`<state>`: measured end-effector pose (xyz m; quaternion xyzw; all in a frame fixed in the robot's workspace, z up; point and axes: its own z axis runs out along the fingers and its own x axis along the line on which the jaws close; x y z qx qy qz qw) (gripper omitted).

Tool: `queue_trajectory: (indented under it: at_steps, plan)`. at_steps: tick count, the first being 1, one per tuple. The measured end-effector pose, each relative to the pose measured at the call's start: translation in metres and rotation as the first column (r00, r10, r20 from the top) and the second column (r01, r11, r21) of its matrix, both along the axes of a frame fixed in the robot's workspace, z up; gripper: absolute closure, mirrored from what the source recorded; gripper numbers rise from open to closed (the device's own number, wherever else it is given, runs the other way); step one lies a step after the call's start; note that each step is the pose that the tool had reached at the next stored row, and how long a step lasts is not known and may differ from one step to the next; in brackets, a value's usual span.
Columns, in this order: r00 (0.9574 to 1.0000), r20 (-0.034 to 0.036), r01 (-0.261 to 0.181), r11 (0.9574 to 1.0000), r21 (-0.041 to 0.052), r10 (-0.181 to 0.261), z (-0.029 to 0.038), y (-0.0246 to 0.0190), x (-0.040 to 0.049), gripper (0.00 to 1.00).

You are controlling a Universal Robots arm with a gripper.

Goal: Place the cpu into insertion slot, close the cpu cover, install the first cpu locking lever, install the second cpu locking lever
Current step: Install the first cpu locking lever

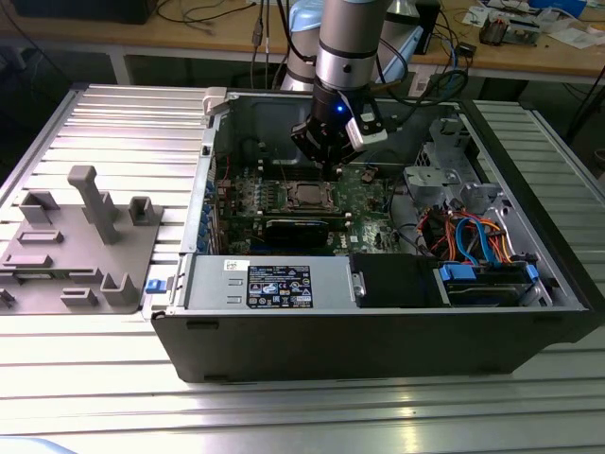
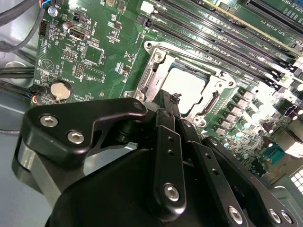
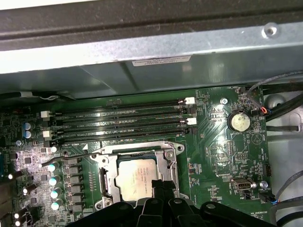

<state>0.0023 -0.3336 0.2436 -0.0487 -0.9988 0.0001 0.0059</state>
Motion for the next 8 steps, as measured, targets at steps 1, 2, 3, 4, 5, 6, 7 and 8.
queue_trajectory:
  at_steps: [1, 2, 3, 4, 5, 6, 7, 8]
  plan:
    - [1.0, 0.0, -0.001, 1.0, 0.0, 0.001, 0.0, 0.0, 0.0, 0.89]
    - [1.0, 0.0, -0.001, 1.0, 0.0, 0.001, 0.0, 0.0, 0.0, 0.89]
    - [1.0, 0.0, -0.001, 1.0, 0.0001, 0.001, 0.0, 0.0, 0.0, 0.89]
    - [1.0, 0.0, -0.001, 1.0, 0.0001, 0.001, 0.0, 0.0, 0.0, 0.89]
    - [1.0, 0.0, -0.002, 1.0, 0.0001, 0.002, 0.0, 0.0, 0.0, 0.89]
    - [1.0, 0.0001, -0.003, 1.0, 0.0001, 0.003, 0.0, 0.0, 0.0, 0.89]
    - [1.0, 0.0, -0.003, 1.0, 0.0001, 0.003, 0.0, 0.0, 0.0, 0.89]
    - [1.0, 0.0, -0.003, 1.0, 0.0001, 0.003, 0.0, 0.0, 0.0, 0.89]
